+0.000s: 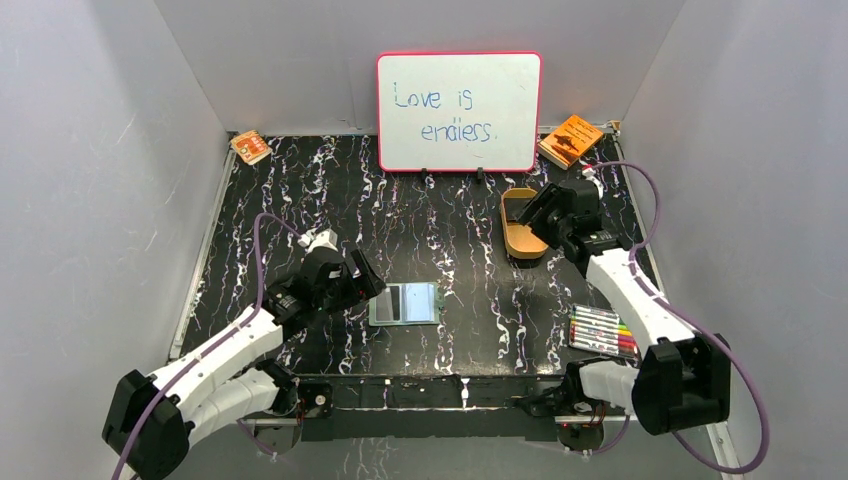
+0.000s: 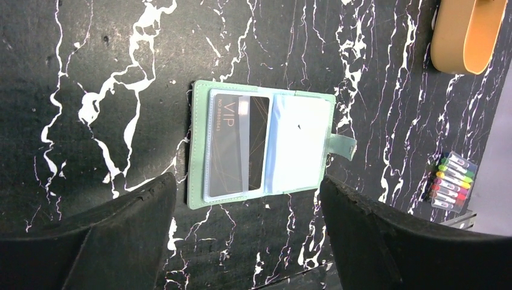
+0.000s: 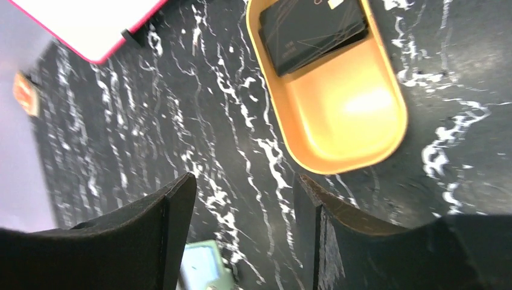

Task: Put the credit cards into the card holder
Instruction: Pick up the credit card from the storage box.

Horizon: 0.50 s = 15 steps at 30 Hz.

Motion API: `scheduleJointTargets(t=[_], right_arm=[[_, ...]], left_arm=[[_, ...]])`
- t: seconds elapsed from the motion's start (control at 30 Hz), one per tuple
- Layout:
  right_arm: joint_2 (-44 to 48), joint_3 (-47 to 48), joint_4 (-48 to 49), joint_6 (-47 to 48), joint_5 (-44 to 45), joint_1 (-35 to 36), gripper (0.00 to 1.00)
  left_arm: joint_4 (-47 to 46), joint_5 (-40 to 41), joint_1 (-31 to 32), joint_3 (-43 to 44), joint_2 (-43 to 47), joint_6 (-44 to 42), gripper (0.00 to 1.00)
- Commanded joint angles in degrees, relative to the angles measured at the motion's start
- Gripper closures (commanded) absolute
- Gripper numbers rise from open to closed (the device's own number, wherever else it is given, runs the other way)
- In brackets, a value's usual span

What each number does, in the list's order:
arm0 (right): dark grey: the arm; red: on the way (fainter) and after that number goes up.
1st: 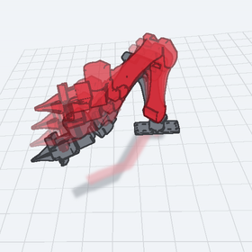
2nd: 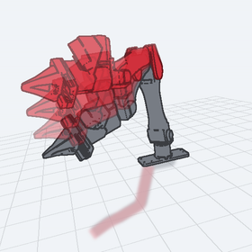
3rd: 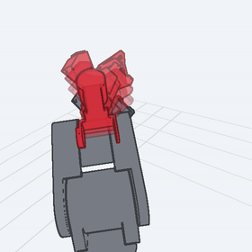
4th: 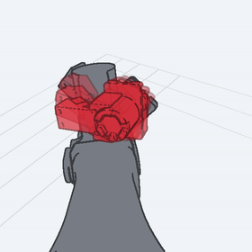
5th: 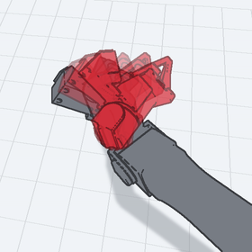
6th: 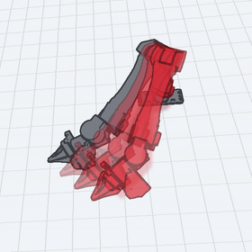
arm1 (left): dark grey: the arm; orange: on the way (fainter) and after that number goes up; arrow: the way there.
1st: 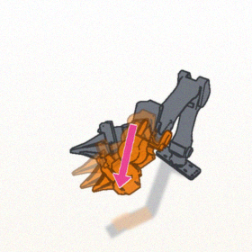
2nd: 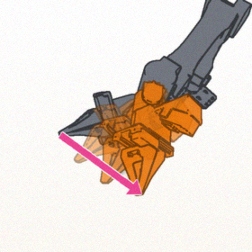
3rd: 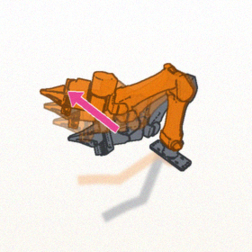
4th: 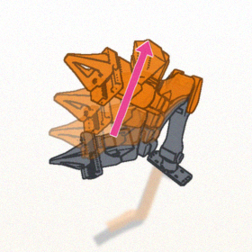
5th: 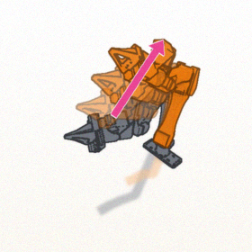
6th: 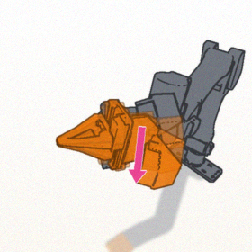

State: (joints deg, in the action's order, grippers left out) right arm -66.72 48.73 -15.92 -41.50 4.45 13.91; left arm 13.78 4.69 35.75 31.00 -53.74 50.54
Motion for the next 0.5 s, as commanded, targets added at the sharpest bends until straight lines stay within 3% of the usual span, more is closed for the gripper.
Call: scheduleJointTargets(t=[0.0,0.2,0.47], right_arm=[[-3.2,-2.1,12.8,-16.9,-0.2,-1.1,0.32],[-12.1,-0.1,16.9,-28.5,5.6,-3.2,0.29],[-22.9,4.6,16.3,-32.5,4.7,-4.1,0.3]], left_arm=[[0.6,1.5,0.1,-1.3,2.1,2.0,0.15],[1.2,2.7,0.1,-2.5,2.6,4.4,0.17],[2.1,3.2,0.1,-3.4,2.7,5.7,0.17]])
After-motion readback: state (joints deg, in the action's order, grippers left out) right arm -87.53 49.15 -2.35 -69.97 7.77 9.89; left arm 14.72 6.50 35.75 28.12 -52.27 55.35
